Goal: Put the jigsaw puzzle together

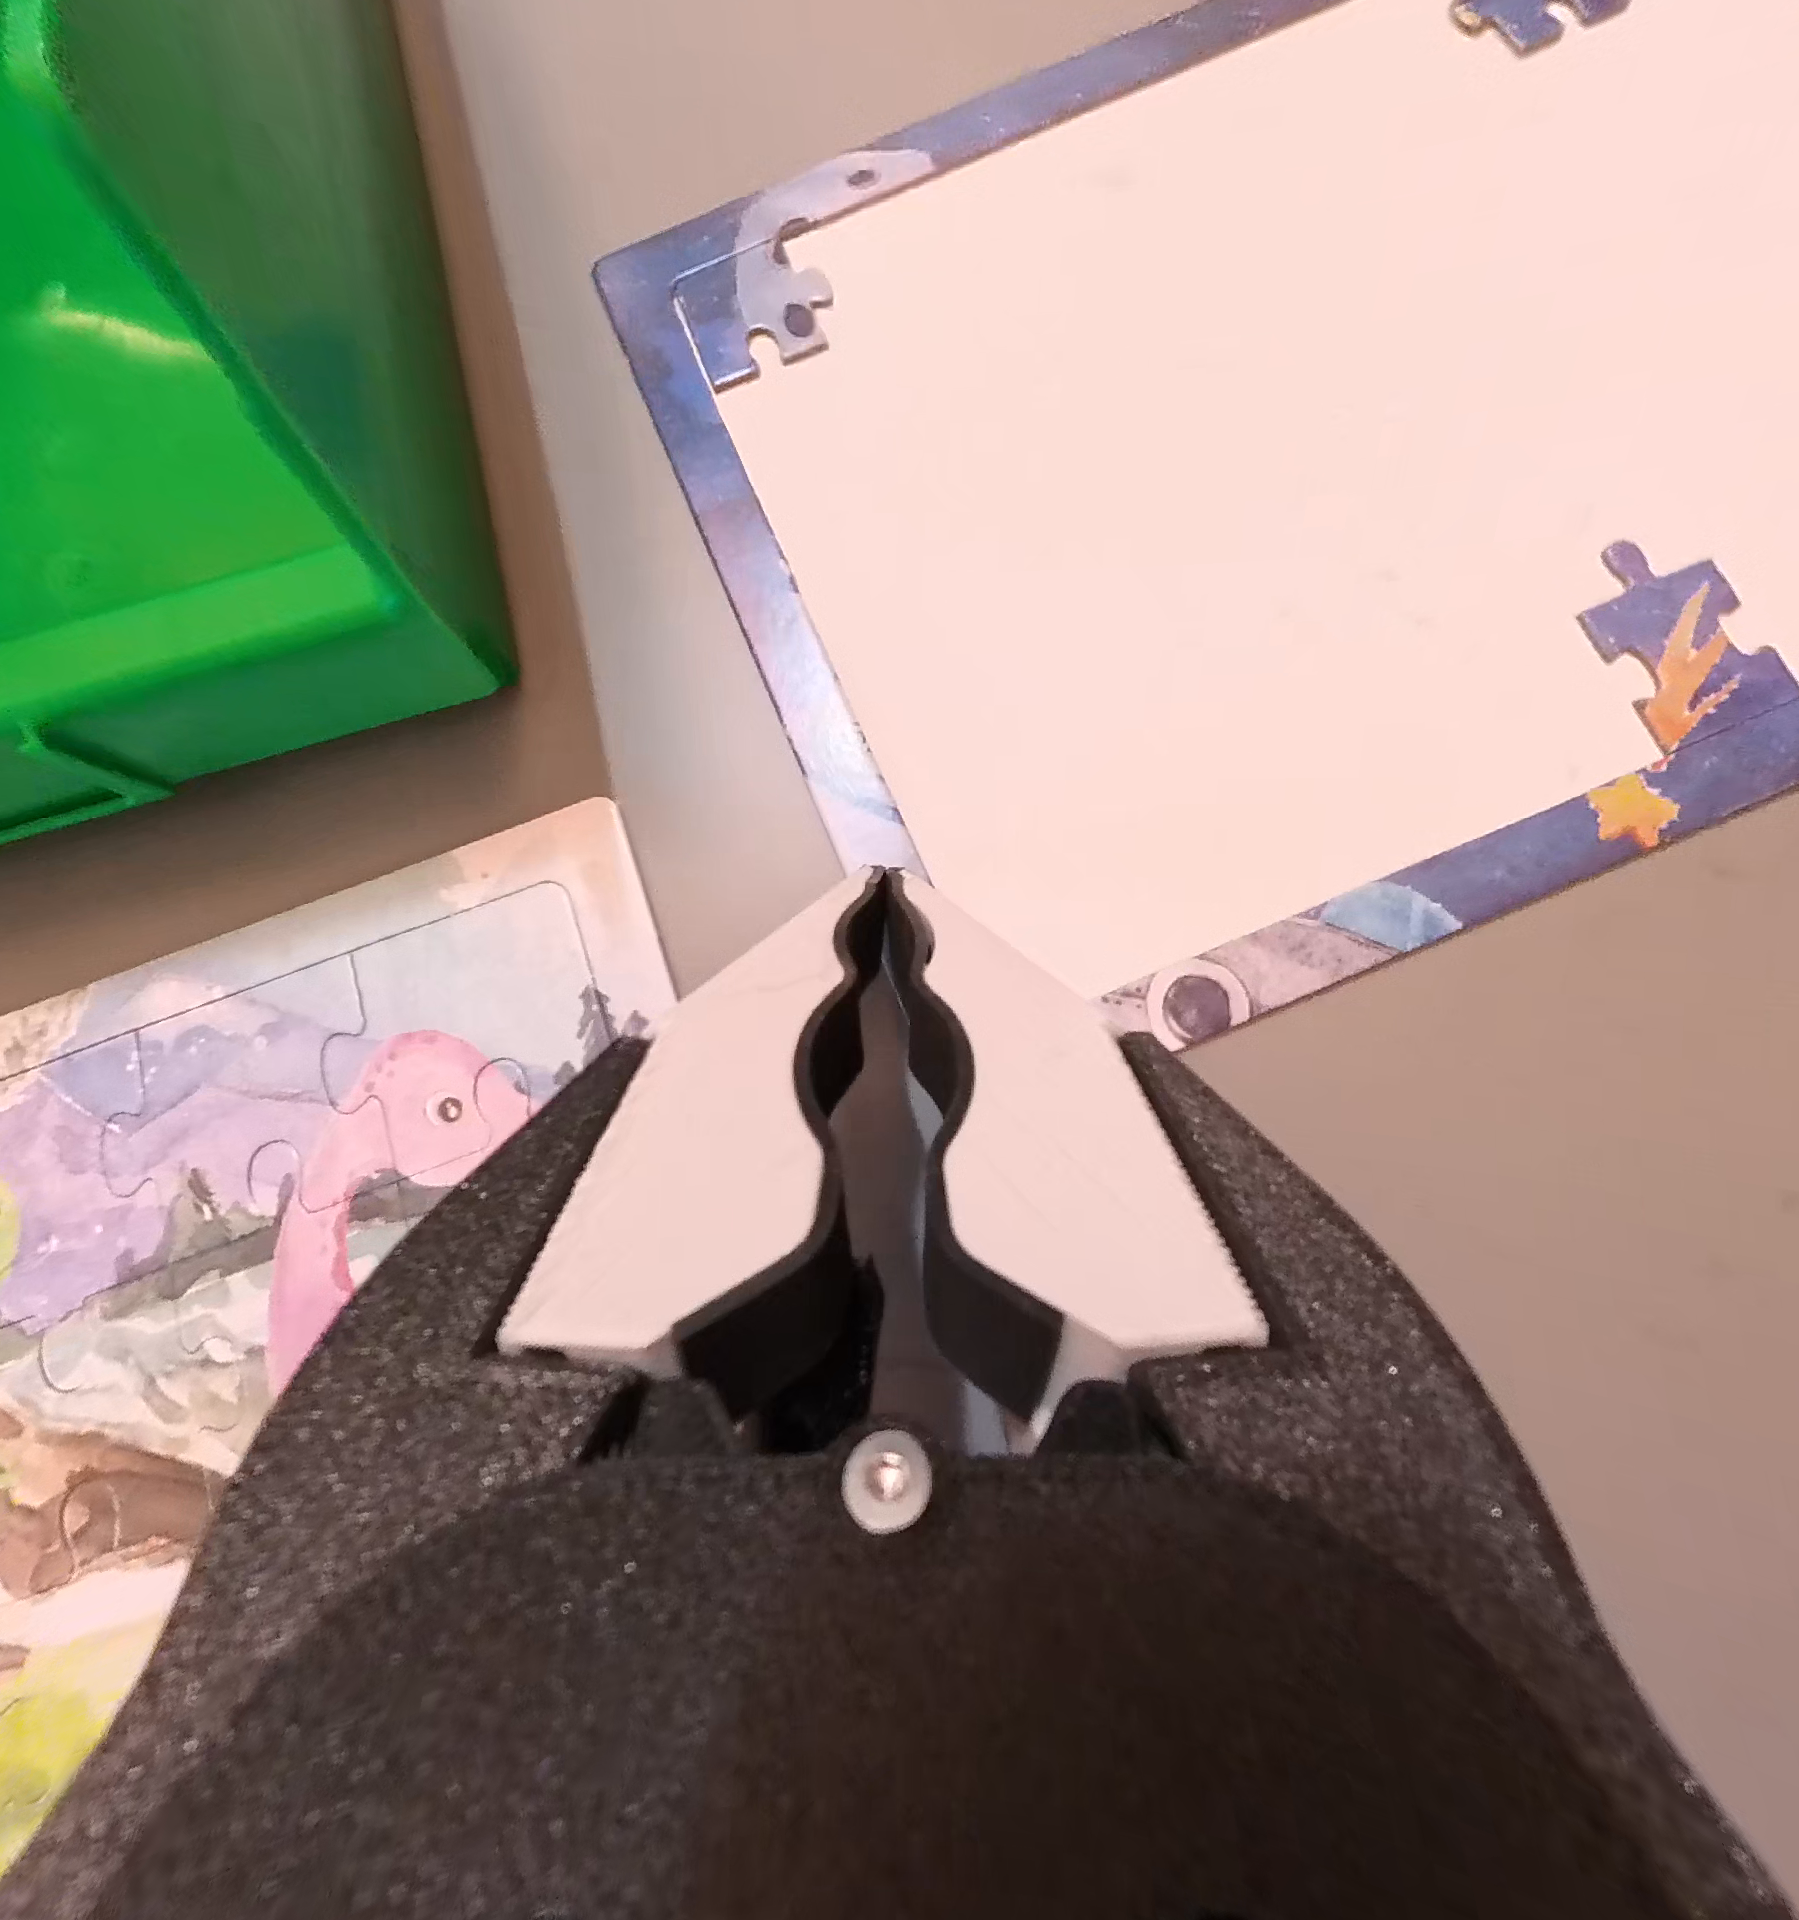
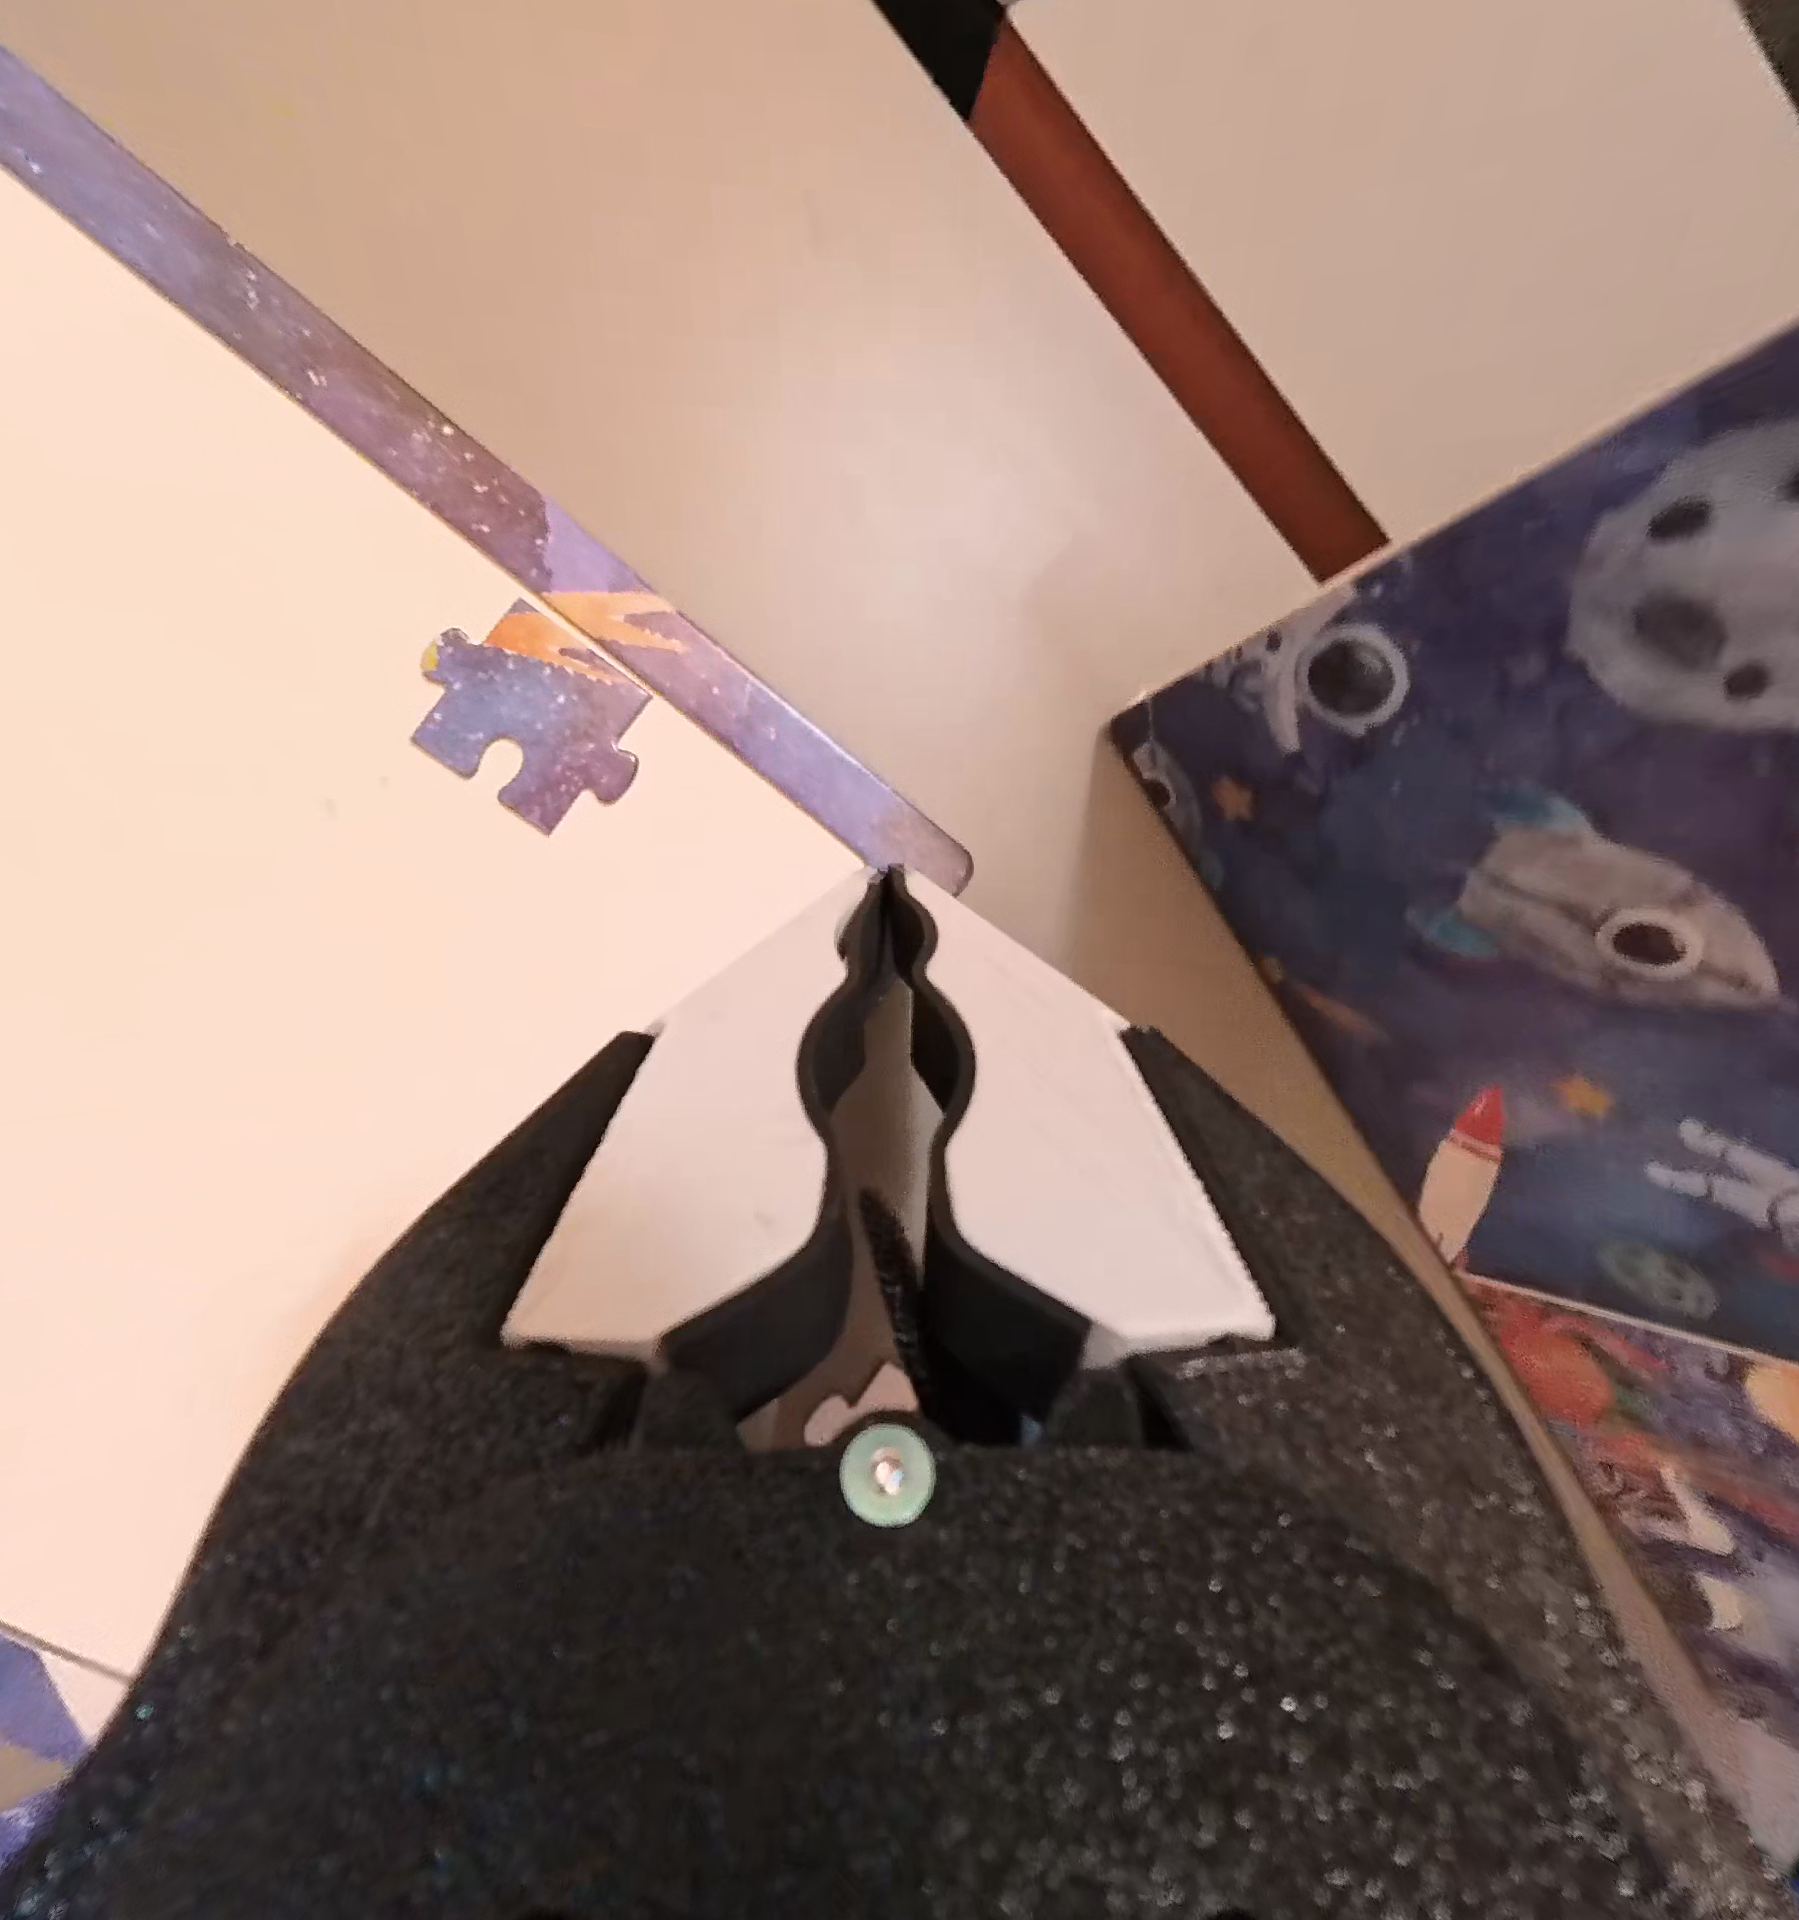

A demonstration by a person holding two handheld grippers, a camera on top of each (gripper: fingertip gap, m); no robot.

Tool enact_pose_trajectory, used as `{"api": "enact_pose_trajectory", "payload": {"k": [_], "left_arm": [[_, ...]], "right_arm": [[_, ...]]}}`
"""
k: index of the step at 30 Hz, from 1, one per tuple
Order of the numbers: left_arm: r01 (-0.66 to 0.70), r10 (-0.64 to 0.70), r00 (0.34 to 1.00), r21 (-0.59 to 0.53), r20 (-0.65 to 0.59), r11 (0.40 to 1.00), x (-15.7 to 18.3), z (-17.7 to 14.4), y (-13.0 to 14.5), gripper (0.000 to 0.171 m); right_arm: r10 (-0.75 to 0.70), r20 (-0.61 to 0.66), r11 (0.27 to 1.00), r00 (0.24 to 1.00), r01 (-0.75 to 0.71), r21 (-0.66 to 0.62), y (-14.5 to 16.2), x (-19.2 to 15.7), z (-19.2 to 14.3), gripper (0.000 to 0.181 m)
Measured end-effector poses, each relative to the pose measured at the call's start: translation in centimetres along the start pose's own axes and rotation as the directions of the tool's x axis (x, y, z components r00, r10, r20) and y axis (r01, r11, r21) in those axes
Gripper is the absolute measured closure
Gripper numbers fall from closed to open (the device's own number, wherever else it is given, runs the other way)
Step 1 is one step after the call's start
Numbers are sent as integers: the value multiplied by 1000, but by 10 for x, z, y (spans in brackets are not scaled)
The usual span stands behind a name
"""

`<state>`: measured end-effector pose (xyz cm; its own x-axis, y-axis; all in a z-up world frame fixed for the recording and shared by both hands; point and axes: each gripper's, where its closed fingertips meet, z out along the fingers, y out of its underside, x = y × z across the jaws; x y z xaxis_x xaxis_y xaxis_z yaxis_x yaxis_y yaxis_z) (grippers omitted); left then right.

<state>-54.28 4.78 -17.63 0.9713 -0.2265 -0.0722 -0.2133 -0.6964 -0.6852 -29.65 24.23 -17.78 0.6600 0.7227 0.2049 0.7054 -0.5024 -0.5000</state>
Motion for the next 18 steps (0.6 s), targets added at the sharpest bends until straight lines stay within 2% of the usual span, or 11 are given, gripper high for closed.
{"api": "enact_pose_trajectory", "payload": {"k": [3,4,5,7,10,12,14,16,18], "left_arm": [[5,-5,1000,-9,-1,1000,0,0,0,171],[10,-10,1000,-16,-5,1000,0,0,-1,171],[16,-16,1000,-27,-15,1000,1,-1,0,171],[27,-28,999,-43,-30,999,2,-5,-3,171],[-5,5,1000,2,-30,1000,-1,-25,-21,169],[-66,68,996,36,-56,997,2,-44,-37,156],[-141,144,984,43,-101,989,8,-58,-51,146],[-187,187,974,16,-131,982,9,-60,-63,144],[-207,204,970,-7,-130,978,5,-45,-79,145]], "right_arm": [[20,20,1000,1000,-20,-18,7,1,-5,181],[31,-12,999,999,-31,-32,9,7,-9,181],[37,-30,999,999,-38,-19,6,10,-18,181],[27,43,998,999,-29,55,-5,-6,-46,181],[0,163,996,987,-14,87,7,-40,-88,181],[26,220,990,975,-56,131,20,-57,-106,181],[59,247,966,967,-118,229,26,-65,-115,181],[89,237,922,967,-170,348,28,-63,-116,181],[168,213,903,963,-237,359,36,-53,-108,181]]}}
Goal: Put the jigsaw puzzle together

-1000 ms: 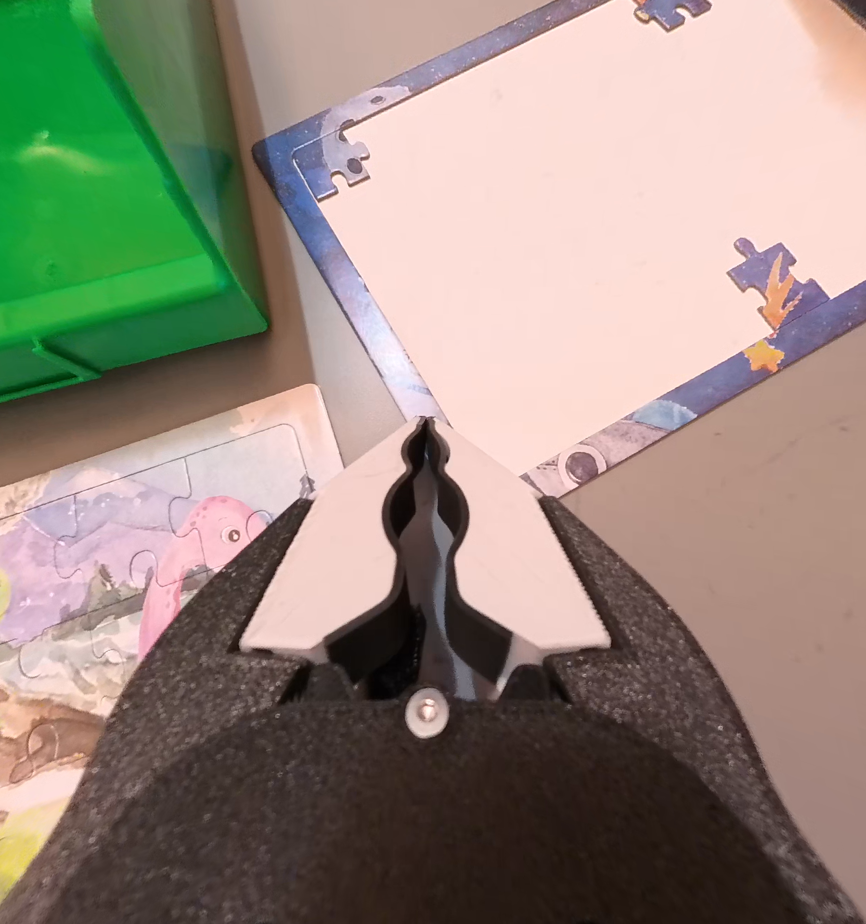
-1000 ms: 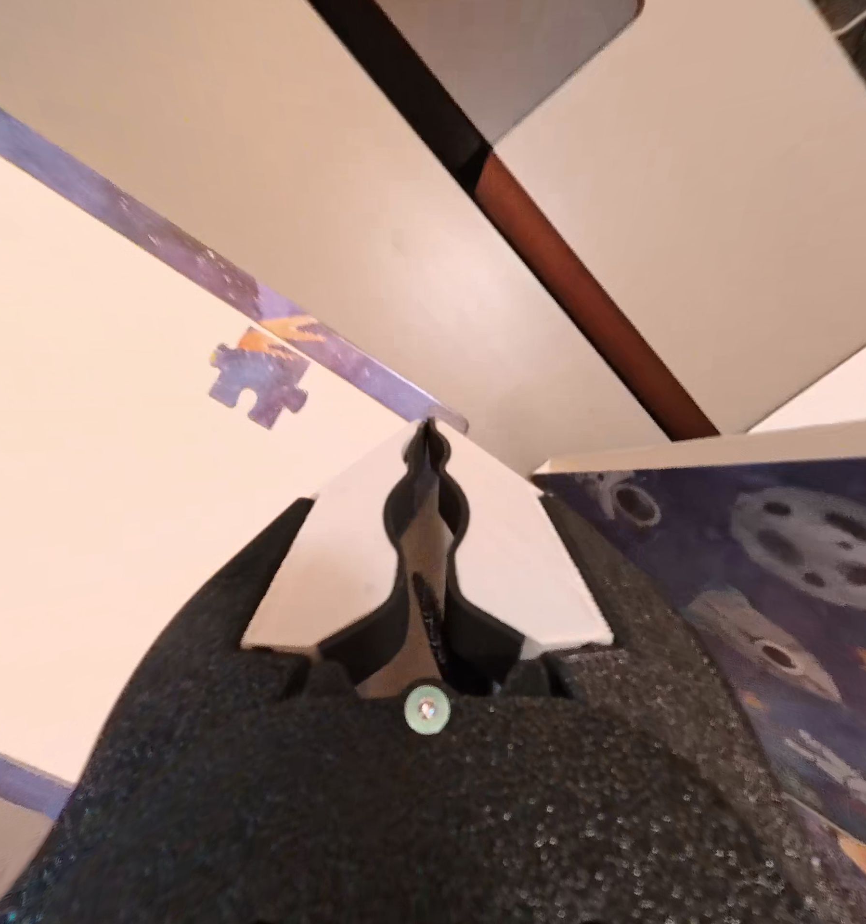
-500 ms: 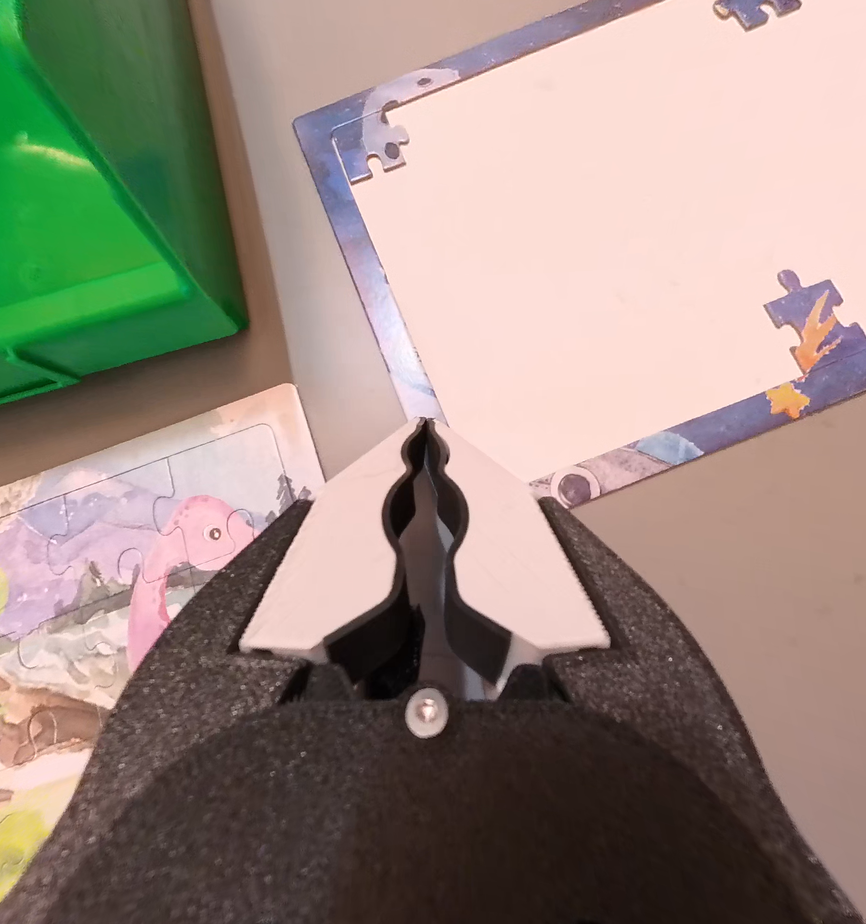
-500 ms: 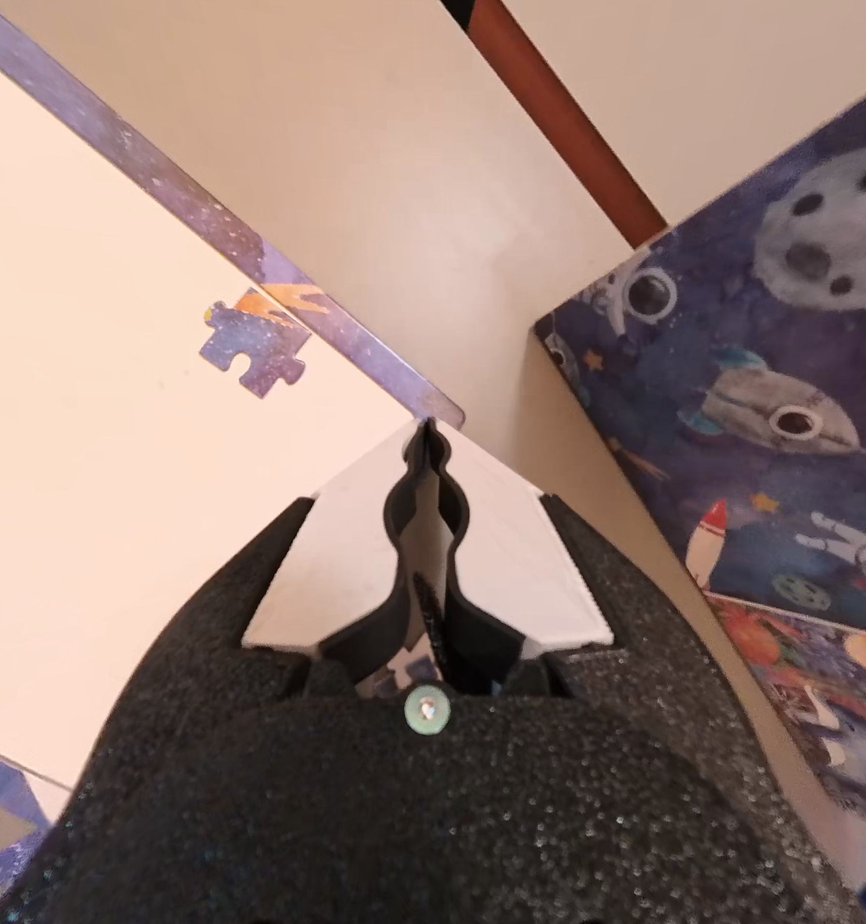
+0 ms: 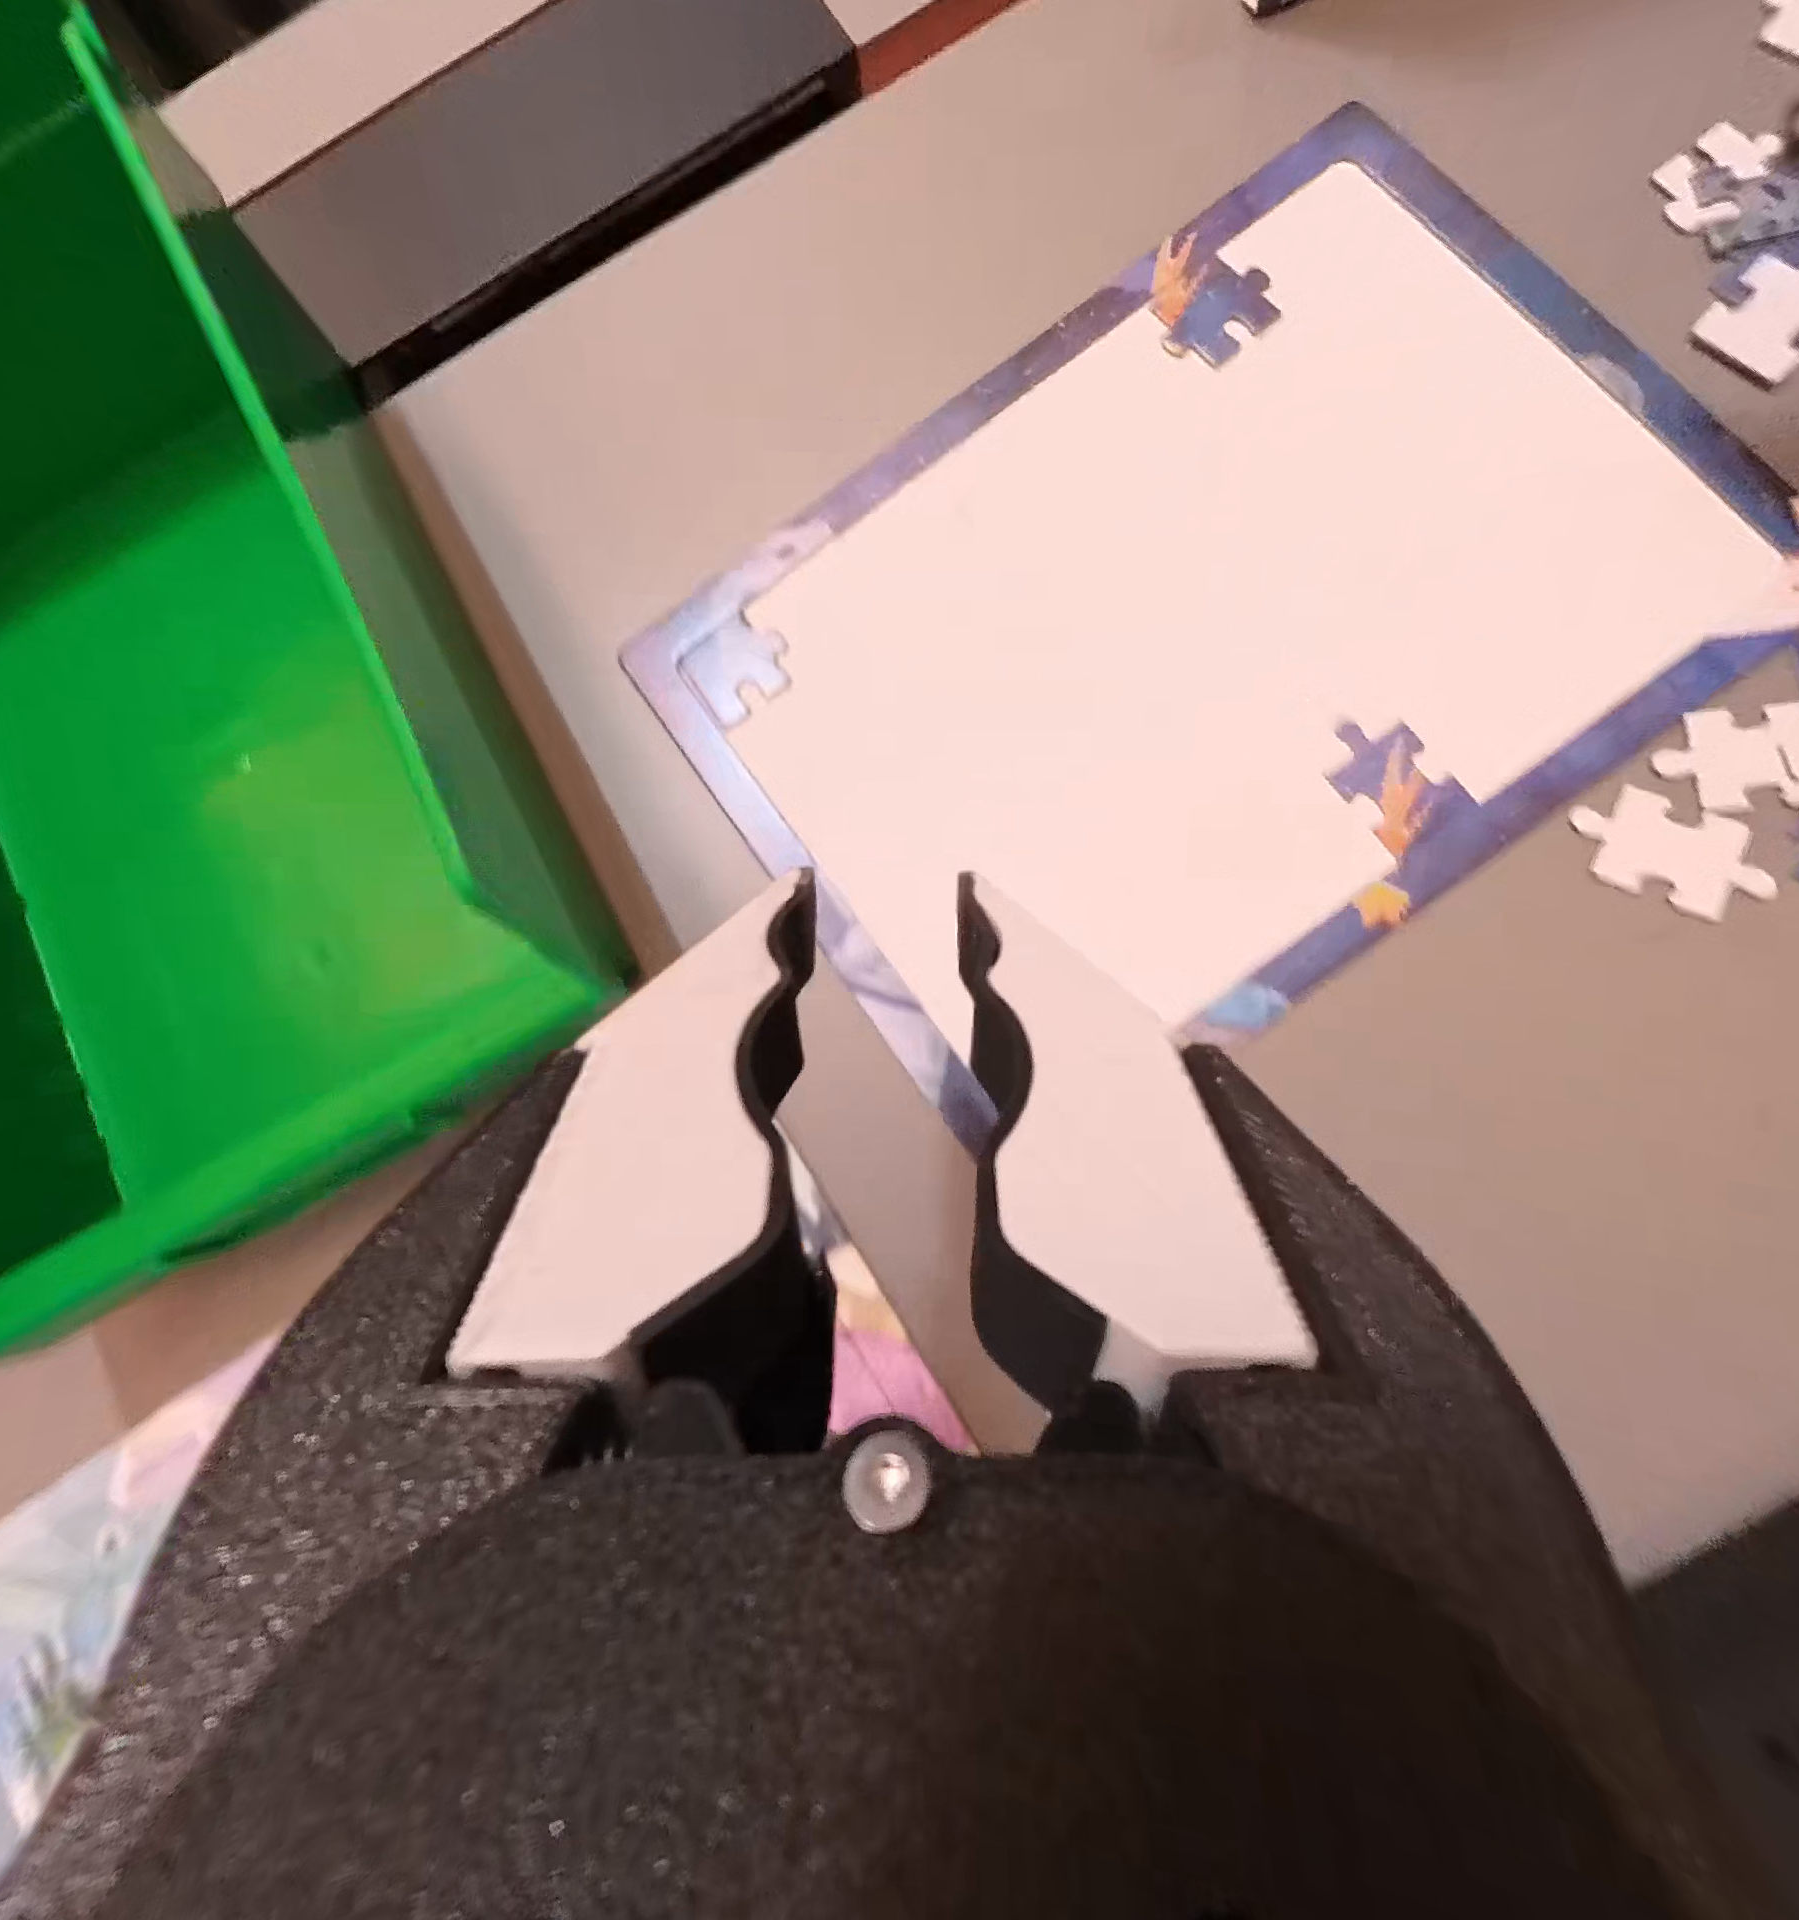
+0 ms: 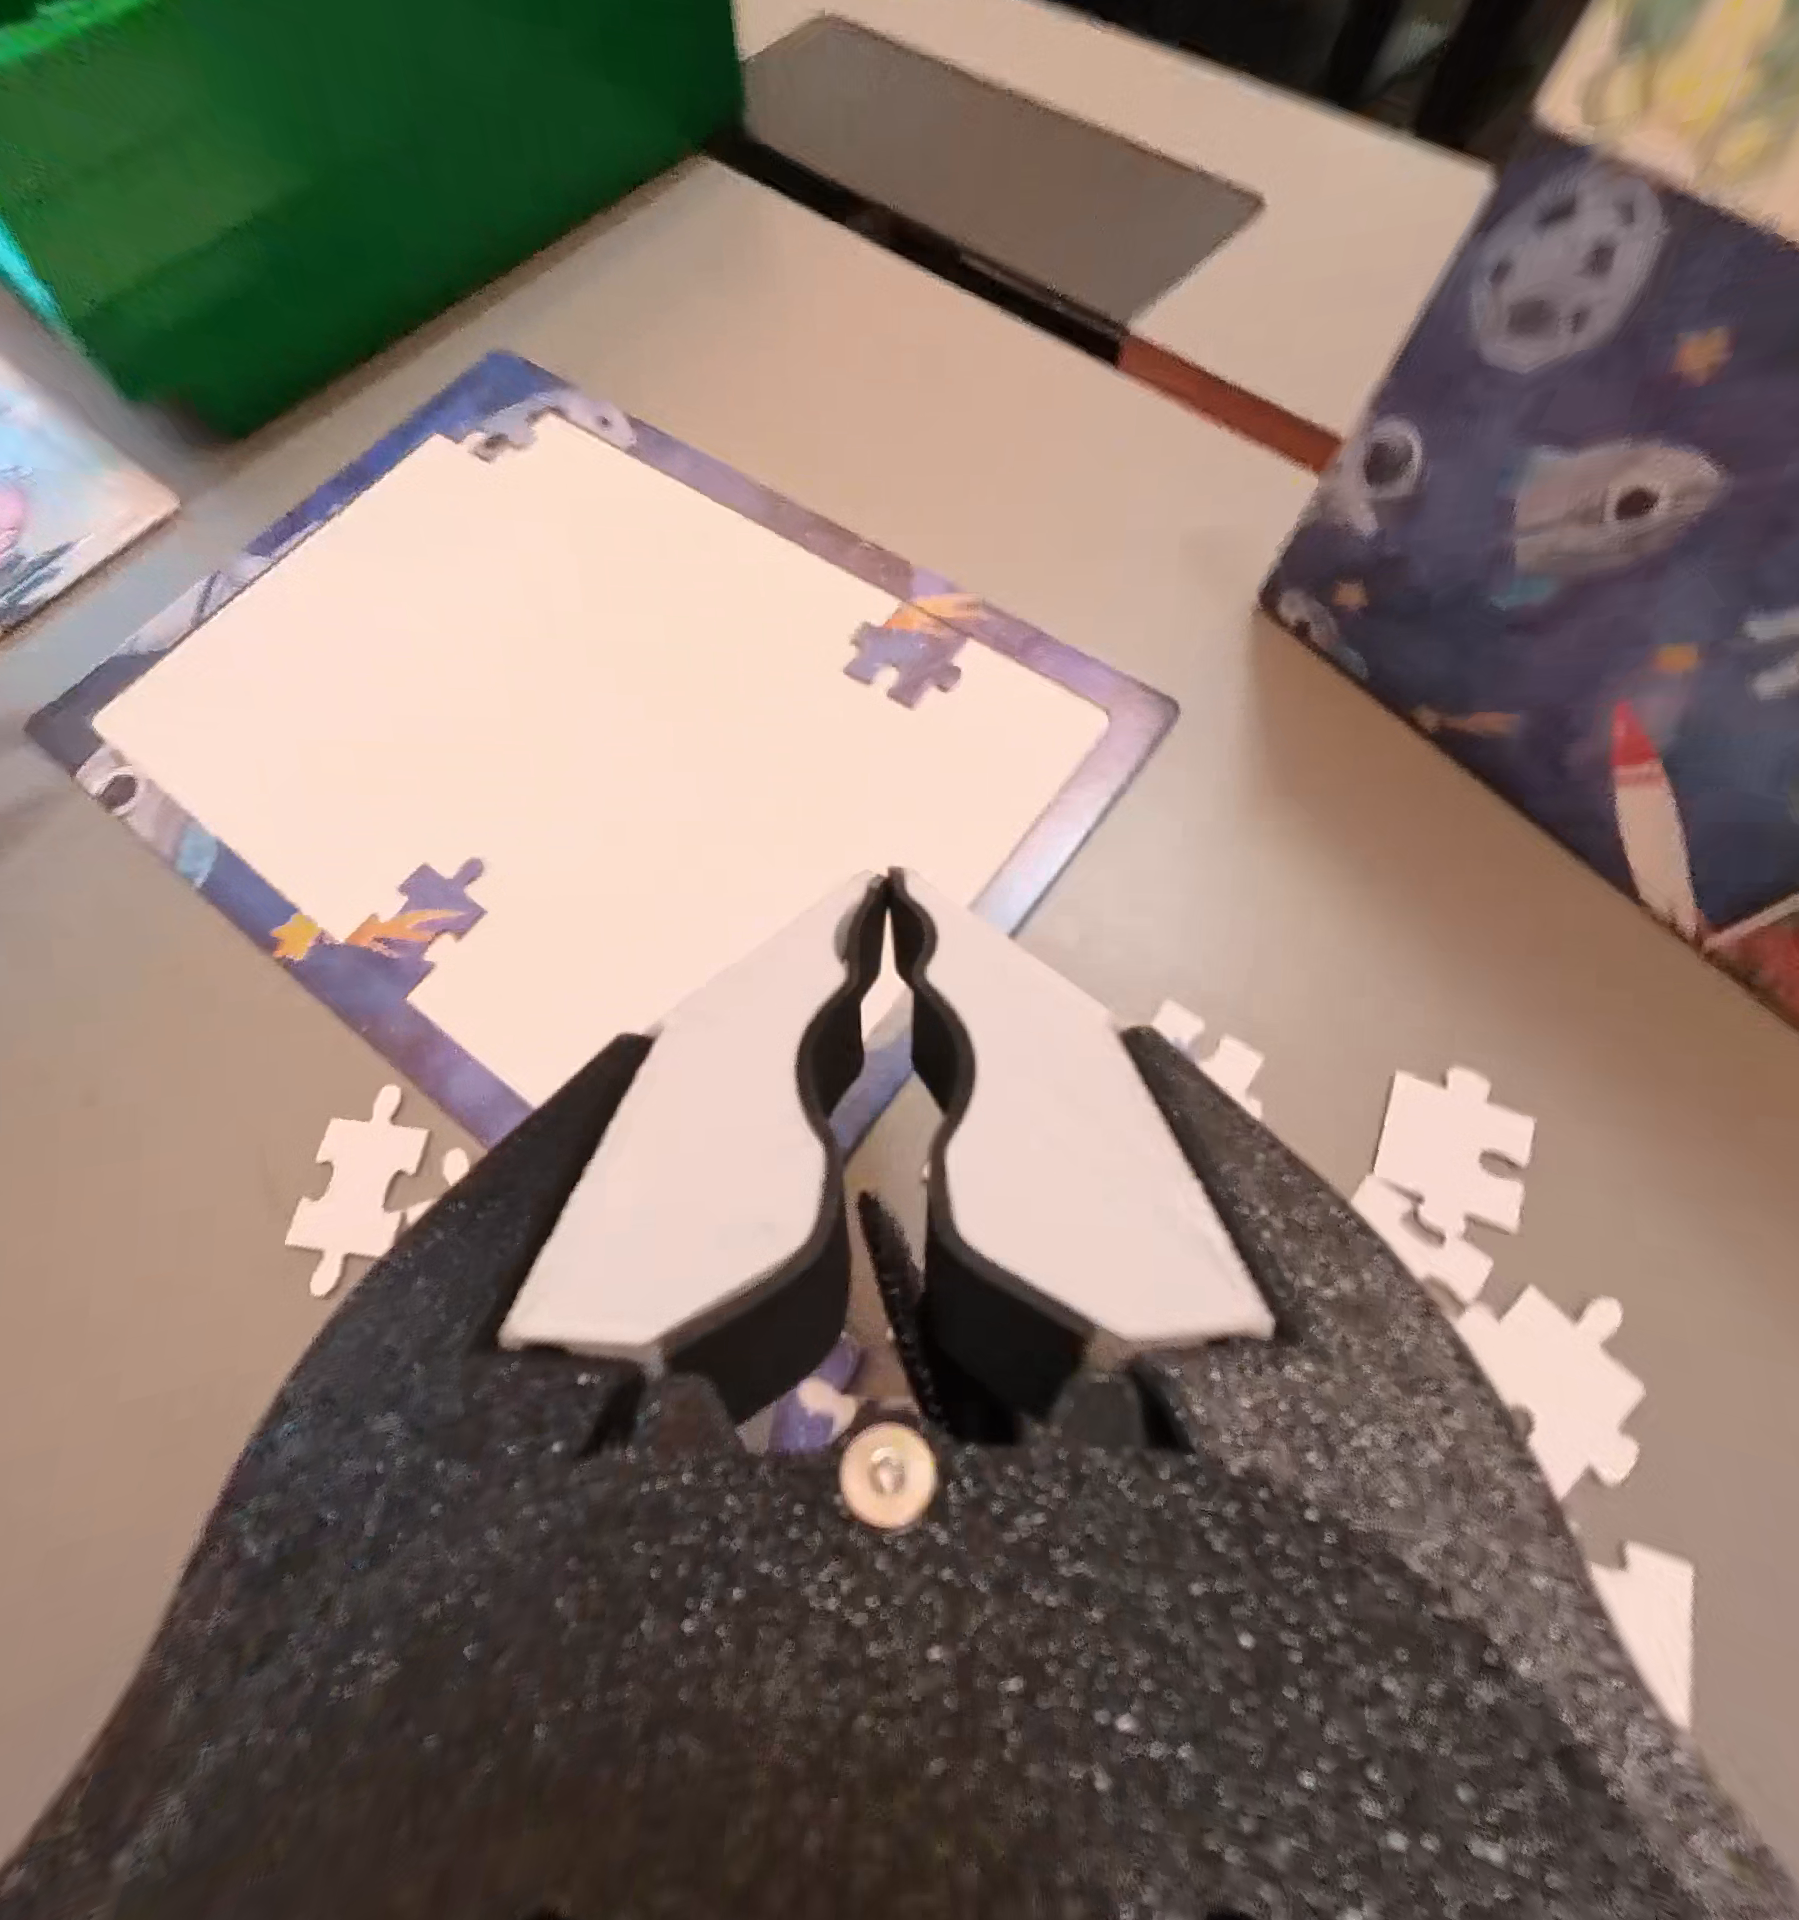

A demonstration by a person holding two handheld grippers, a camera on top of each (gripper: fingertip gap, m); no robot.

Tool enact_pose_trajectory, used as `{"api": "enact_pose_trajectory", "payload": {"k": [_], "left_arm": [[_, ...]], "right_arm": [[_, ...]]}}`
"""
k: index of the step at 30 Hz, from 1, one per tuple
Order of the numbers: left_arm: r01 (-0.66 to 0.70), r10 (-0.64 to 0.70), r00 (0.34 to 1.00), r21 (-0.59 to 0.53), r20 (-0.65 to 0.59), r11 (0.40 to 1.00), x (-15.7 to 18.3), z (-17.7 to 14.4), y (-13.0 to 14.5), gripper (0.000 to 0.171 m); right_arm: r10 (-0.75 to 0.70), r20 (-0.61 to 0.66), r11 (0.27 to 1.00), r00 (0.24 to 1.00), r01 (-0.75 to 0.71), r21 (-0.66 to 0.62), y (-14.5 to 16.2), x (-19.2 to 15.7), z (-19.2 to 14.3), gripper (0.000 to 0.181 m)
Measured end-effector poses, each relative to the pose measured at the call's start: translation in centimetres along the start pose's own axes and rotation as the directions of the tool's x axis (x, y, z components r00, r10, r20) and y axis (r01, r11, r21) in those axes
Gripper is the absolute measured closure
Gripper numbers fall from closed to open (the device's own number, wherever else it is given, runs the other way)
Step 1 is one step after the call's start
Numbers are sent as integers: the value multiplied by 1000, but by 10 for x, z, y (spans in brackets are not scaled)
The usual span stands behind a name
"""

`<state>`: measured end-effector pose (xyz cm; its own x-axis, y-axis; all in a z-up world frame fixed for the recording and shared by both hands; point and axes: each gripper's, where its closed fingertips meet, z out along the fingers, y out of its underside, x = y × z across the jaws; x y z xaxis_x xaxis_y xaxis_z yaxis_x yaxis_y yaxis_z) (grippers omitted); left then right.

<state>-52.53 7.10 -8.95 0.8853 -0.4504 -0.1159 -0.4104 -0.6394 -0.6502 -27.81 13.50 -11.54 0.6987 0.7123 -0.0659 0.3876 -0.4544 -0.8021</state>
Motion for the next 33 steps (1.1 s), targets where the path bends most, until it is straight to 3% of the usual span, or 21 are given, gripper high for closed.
{"api": "enact_pose_trajectory", "payload": {"k": [2,5,9,13,19,33], "left_arm": [[7,-7,1000,-15,-9,1000,-8,29,-13,153],[84,-79,994,-58,73,995,-30,74,-19,171],[104,-99,992,-66,76,992,-29,104,-23,171],[50,-26,987,-145,159,988,-36,124,-11,171],[66,-27,969,-153,245,986,-54,128,-3,171],[130,-107,969,-93,222,987,-53,137,-22,171]], "right_arm": [[21,41,998,999,-19,-55,4,-4,4,181],[-37,-3,988,999,37,-149,22,2,21,181],[-94,-56,967,994,78,-243,46,8,34,181],[-65,-57,968,996,49,-245,49,7,36,181],[-100,-79,970,992,79,-230,50,7,35,181],[-96,-69,970,993,78,-230,50,7,35,181]]}}
